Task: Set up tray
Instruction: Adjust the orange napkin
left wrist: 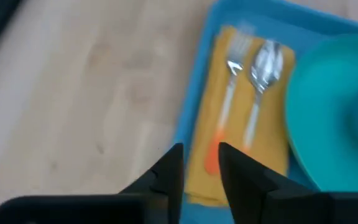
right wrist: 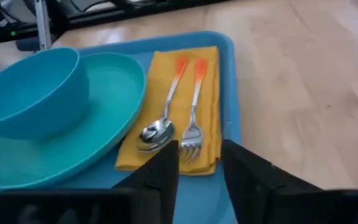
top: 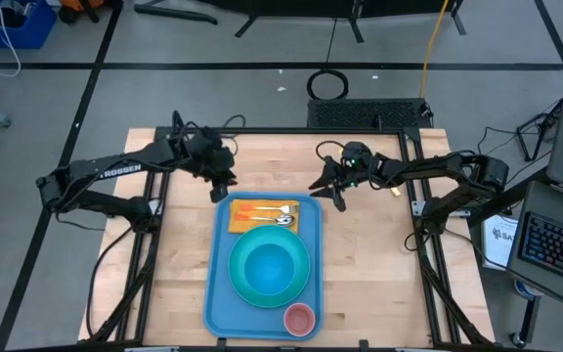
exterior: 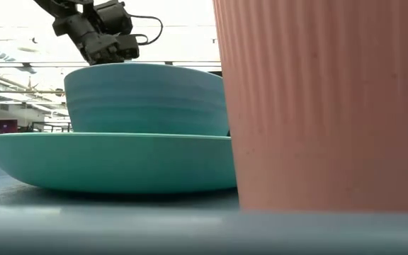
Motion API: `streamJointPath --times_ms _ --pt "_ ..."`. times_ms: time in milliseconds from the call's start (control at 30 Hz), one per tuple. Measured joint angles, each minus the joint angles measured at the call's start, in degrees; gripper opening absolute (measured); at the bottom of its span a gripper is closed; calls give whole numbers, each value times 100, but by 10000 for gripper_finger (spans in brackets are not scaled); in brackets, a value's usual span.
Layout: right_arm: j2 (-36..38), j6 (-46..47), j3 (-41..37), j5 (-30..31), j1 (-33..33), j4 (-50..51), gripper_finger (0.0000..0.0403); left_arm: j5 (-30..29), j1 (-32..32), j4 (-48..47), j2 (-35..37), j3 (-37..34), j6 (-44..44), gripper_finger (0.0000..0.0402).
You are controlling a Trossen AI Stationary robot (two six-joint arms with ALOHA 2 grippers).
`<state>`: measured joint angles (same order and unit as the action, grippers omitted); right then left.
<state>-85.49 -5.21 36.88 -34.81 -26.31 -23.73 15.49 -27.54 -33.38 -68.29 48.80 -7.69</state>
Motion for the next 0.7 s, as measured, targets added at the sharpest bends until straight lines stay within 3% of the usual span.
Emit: streamJointPath --times_ms 200,400,700 --pt "0 -209 0 -142 251 95 10 -12 409 -564 0 0 53 11" --pt "0 -85 0 -432 459 86 1 529 659 -583 7 -130 -129 4" --pt "-21 69 0 -129 755 36 0 684 554 237 2 -870 252 3"
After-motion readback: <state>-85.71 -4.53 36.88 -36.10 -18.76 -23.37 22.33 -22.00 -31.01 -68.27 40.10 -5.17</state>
